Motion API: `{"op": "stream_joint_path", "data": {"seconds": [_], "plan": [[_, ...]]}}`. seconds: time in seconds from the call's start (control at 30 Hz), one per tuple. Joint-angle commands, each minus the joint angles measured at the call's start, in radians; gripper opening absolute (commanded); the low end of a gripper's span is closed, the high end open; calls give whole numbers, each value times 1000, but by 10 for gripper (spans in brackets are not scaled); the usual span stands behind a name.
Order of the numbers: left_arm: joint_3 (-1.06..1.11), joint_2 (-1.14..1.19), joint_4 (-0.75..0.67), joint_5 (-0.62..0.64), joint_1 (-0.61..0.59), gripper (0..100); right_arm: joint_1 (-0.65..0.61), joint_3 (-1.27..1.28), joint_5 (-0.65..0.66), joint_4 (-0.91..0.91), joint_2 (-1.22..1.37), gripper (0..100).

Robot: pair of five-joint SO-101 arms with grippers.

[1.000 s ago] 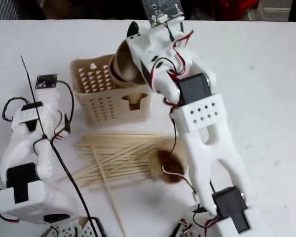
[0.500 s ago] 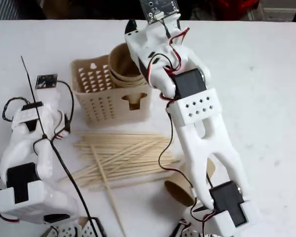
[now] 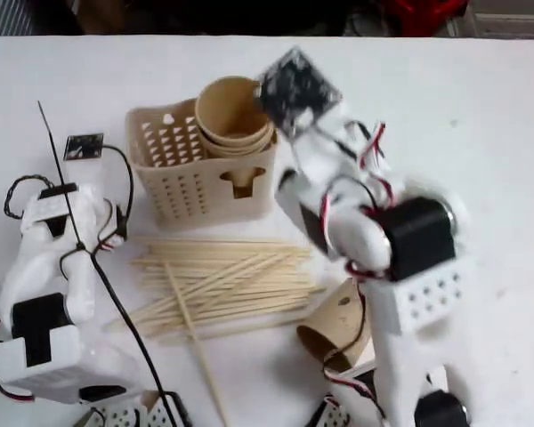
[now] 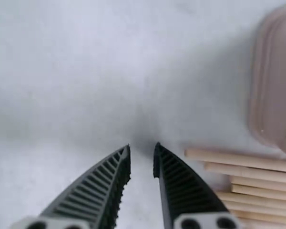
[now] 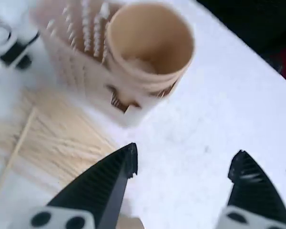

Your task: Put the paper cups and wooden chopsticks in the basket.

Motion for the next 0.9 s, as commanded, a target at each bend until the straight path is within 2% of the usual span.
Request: {"op": "stream_joint_path", "data": {"seconds": [0.0,0.13,0.37,0.67,0.87], "plan": [[-5,-5,-18,-8,12,98,35,166,112,22,-77,308],[-5,-5,-18,-8,12,98,42,425,288,22,-143,308],[-5,-4,-18,-8,12,98,36,753,448,22,-298,308],[-6,-4,-18,-8,12,98,35,991,583,22,-469,308],[-6,-4,-18,-8,12,98,35,1049,594,22,-533,308]]}}
